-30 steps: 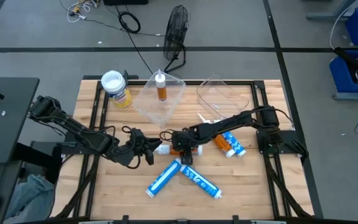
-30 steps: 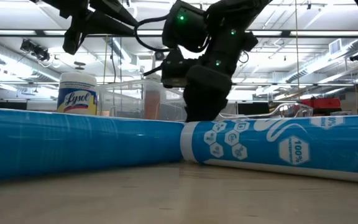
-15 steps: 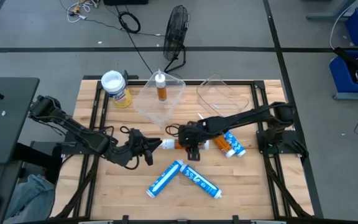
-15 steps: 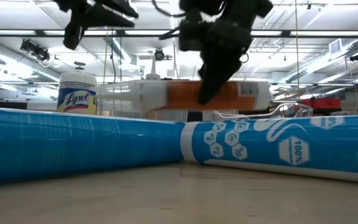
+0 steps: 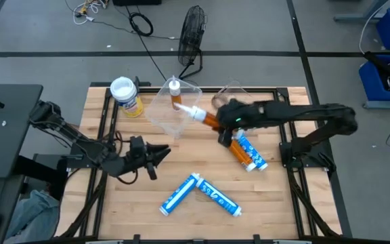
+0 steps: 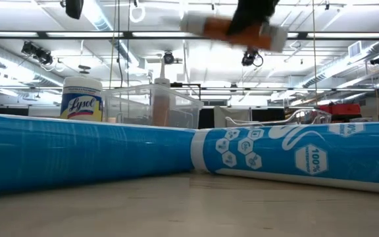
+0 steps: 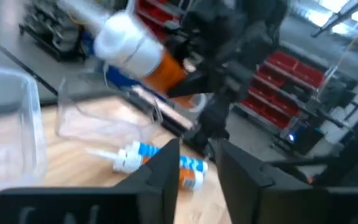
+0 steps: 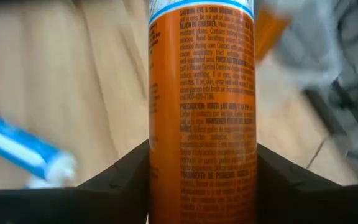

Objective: Pick & place silicon tubes, Sealant and Lysol wipes
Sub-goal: Put the left orange sealant into the left transparent bin

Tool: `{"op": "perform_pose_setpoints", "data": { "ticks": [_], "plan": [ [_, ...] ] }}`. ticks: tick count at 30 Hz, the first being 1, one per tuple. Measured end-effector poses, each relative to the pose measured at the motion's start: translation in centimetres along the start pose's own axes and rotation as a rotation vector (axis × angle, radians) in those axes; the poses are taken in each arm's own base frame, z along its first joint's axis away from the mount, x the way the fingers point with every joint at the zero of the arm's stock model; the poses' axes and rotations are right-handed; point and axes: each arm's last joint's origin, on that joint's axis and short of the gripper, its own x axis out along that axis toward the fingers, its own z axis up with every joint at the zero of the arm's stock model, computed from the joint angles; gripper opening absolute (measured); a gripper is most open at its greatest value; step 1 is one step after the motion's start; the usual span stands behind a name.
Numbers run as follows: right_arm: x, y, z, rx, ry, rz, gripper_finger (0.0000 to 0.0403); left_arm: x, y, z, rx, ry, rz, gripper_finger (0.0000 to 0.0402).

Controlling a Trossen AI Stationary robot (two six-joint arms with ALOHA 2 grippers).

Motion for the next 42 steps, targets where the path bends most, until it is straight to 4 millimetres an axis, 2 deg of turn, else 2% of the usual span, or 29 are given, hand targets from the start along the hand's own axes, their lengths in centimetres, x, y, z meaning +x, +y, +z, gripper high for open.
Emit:
{"op": "perform_pose_setpoints", "data": {
  "ticks": [4, 8, 12, 17, 28, 37, 42],
  "plan": [
    [-3.4, 0.0, 1.6, 0.041, -0.231, 0.112, 0.0205, 0.9, 0.2, 1.3, -0.053, -0.083, 0.018, 0.0167],
    [-4.9, 0.7, 3.2, 0.059, -0.423, 0.221, 0.0205, 2.4, 0.9, 2.8, -0.133, -0.168, 0.028, 0.0234],
    [-4.8, 1.4, 4.1, 0.063, -0.515, 0.266, 0.0205, 3.9, 1.8, 4.6, -0.195, -0.250, -0.023, 0.0288],
    [-2.9, 2.1, 4.8, 0.092, -0.537, 0.276, 0.0205, 4.9, 2.7, 6.2, -0.159, -0.327, -0.078, 0.0327],
    [0.3, 3.2, 5.6, 0.132, -0.570, 0.350, 0.0204, 5.8, 3.5, 7.8, -0.119, -0.387, -0.207, 0.0344],
    [0.6, 3.5, 6.1, 0.139, -0.616, 0.369, 0.0204, 6.0, 3.6, 8.2, -0.069, -0.383, -0.366, 0.0344],
    [0.6, 3.5, 6.2, 0.147, -0.632, 0.359, 0.0204, 5.9, 3.5, 8.3, -0.047, -0.387, -0.397, 0.0344]
  ]
}}
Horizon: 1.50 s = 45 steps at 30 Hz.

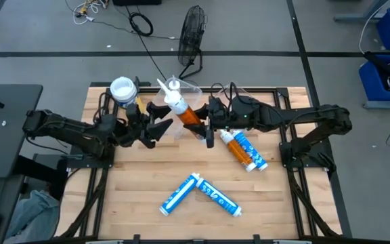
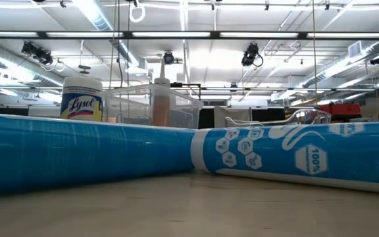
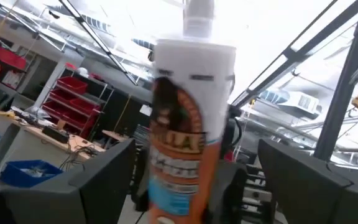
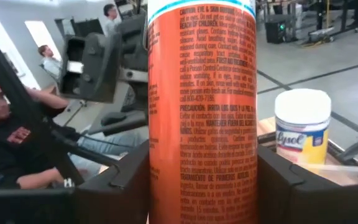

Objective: Pick & place silicon tubes, Sealant and Lysol wipes
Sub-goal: Put the left orange sealant into the left transparent bin

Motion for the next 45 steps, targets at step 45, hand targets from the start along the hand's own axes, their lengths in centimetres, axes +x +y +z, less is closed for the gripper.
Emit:
{"op": "perform_pose_setpoints", "data": {
  "ticks": [45],
  "plan": [
    [0.1, -0.3, -0.3, 0.016, 0.048, 0.036, 0.0204, 5.5, 1.0, 0.9, 0.113, -0.023, -0.095, 0.0211]
  ]
}}
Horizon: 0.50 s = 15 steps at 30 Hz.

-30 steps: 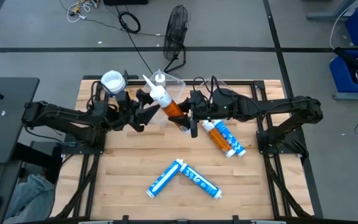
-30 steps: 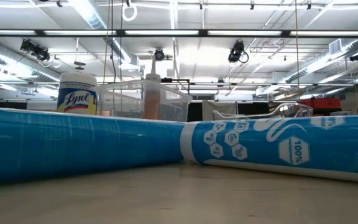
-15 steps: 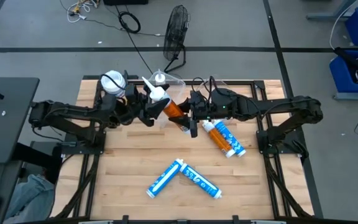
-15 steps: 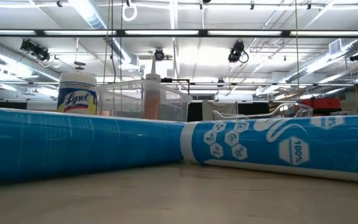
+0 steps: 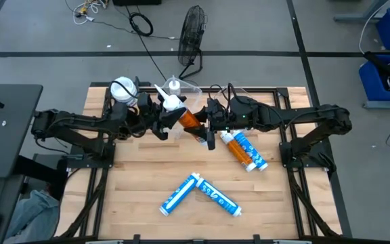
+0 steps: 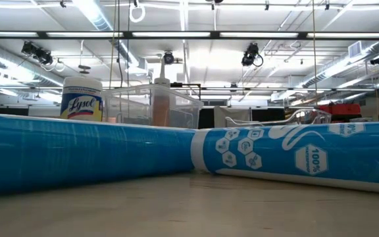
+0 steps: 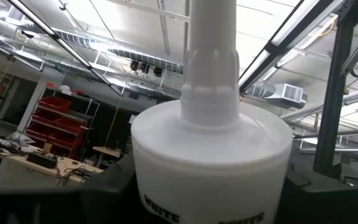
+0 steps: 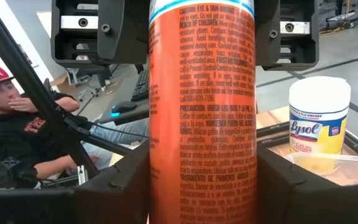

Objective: Pick & place silicon tubes, Sealant and Lysol wipes
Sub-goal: Put the left orange sealant into the left transparent bin

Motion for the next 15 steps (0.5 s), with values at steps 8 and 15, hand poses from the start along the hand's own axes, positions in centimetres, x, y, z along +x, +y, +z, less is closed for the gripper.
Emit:
{"op": "perform_pose_setpoints", "data": {
  "ticks": [8, 15],
  "plan": [
    [-0.3, 0.0, -0.1, 0.012, 0.039, 0.004, 0.0314, 0.0, 0.4, -0.1, 0.036, 0.006, 0.014, 0.0211],
    [-2.2, 0.1, 0.1, -0.002, 0.121, -0.006, 0.0315, 0.1, 0.9, 0.1, 0.046, 0.004, 0.023, 0.0213]
  ]
}}
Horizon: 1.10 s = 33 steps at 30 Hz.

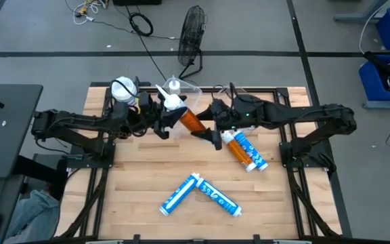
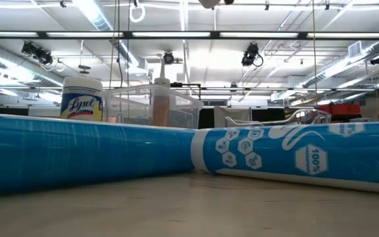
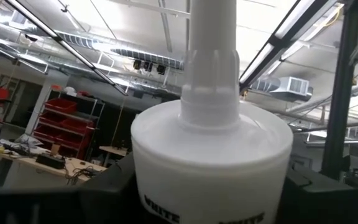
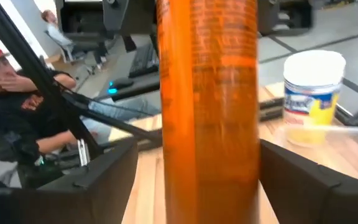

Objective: Pick & place silicon tubes, Sealant and Lysol wipes
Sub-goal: Put the left orange sealant into the left transparent bin

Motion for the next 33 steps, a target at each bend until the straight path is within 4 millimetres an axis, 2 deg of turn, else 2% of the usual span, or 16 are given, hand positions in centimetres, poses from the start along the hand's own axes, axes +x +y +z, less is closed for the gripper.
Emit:
{"op": "perform_pose_setpoints", "data": {
  "ticks": [6, 14, 19, 24, 33],
  "plan": [
    [-4.8, 0.4, 0.5, -0.025, 0.082, -0.054, 0.0294, 0.0, 1.0, 0.2, 0.109, 0.010, 0.076, 0.0217],
    [-12.1, -0.3, 0.0, -0.016, 0.177, -0.354, 0.0251, -0.4, 3.2, 0.8, 0.183, 0.114, 0.239, 0.0213],
    [-14.9, -0.5, -0.2, 0.026, 0.157, -0.462, 0.0222, -1.1, 3.7, 1.4, 0.275, 0.179, 0.334, 0.0213],
    [-15.1, -0.8, -0.8, 0.037, 0.152, -0.500, 0.0200, -1.6, 4.0, 1.5, 0.368, 0.236, 0.422, 0.0213],
    [-11.3, -2.0, -5.2, 0.151, 0.128, -0.444, 0.0171, -2.4, 4.7, 0.0, 0.451, 0.423, 0.501, 0.0213]
  ]
}}
